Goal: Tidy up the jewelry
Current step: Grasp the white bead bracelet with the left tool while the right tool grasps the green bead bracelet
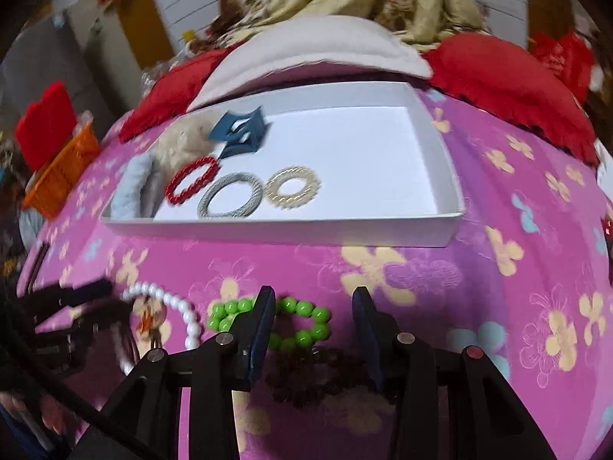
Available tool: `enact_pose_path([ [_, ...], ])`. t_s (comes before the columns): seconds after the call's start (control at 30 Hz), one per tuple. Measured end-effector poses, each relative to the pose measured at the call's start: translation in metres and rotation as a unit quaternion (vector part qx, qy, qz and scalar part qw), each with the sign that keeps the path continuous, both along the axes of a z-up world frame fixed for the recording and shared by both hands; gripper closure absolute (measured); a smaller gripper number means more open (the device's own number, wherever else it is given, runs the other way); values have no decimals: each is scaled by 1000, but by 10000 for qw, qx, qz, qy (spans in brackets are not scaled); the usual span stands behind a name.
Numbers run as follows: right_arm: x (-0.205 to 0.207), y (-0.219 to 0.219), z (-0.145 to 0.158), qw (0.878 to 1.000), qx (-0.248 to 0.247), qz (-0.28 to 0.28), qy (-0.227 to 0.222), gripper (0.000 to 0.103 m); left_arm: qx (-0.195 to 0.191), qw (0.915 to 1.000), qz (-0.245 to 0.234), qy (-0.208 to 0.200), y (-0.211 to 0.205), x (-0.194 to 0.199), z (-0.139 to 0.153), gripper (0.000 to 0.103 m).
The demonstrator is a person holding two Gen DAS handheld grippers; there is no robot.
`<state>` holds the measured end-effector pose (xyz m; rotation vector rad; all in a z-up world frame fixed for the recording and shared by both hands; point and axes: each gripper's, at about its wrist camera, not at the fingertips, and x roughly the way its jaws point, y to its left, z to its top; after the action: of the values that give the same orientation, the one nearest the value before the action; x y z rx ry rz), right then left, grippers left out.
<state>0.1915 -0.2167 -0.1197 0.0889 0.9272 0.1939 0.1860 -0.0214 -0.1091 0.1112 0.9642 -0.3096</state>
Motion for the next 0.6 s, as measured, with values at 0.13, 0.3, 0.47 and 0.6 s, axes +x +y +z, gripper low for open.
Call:
enact_pose_path([
  [0.13,-8,19,-2,9983,-496,281,-76,65,145,9999,56,-26,4,2,-1,85],
  [0.3,-18,37,-3,9956,-706,597,-183,81,53,9999,152,-6,11,5,-1,85],
  [0.47,-18,39,-3,9974,-496,493,-196,94,103,9997,179,-133,7,1,-2,87],
  [0.6,-20,31,10,9985,-115,352,-400,94,-228,9995,201,-19,12,0,3,95],
])
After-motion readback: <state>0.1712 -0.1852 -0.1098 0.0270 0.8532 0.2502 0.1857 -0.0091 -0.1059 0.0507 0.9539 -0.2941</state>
